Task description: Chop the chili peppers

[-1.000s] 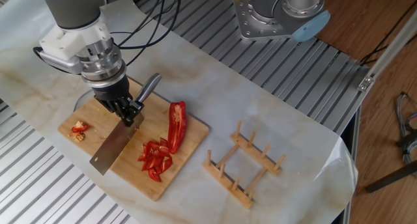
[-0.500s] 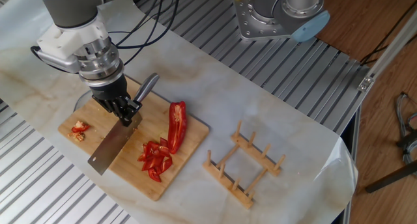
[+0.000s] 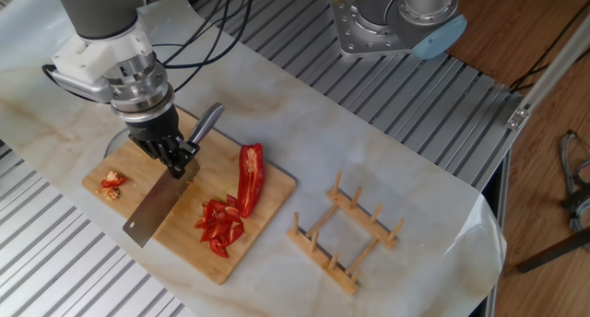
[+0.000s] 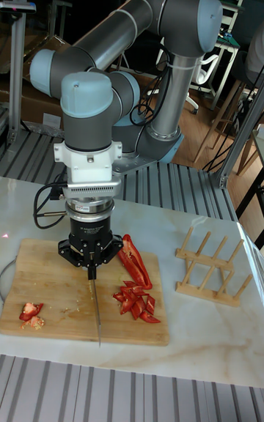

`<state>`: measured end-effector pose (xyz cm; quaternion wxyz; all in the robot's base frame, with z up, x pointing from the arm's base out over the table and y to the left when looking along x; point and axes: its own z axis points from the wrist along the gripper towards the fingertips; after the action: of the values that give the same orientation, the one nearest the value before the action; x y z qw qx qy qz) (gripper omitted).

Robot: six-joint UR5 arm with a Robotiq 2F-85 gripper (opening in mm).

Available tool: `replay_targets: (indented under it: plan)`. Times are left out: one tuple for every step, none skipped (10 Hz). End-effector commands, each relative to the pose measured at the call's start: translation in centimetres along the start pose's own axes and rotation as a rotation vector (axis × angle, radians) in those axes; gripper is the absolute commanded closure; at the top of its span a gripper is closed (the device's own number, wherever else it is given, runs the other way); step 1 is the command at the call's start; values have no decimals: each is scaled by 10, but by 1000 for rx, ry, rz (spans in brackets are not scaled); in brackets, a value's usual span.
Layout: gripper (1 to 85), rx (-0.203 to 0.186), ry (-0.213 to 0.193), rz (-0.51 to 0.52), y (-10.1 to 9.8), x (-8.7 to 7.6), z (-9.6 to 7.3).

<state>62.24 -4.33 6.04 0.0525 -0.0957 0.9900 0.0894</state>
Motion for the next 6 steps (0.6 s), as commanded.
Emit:
replay_targets:
  plan:
    - [843,3,-9,3,-2,-2,-2]
    - [843,5,-10,0,-3,-2,-2]
    - [843,5,-10,0,-3,-2,-3]
    - [843,5,-10,0,-3,-2,-3]
    - [843,8,-9,-2,-4,-2,-3]
    - [843,12,-8,-4,-5,-2,-3]
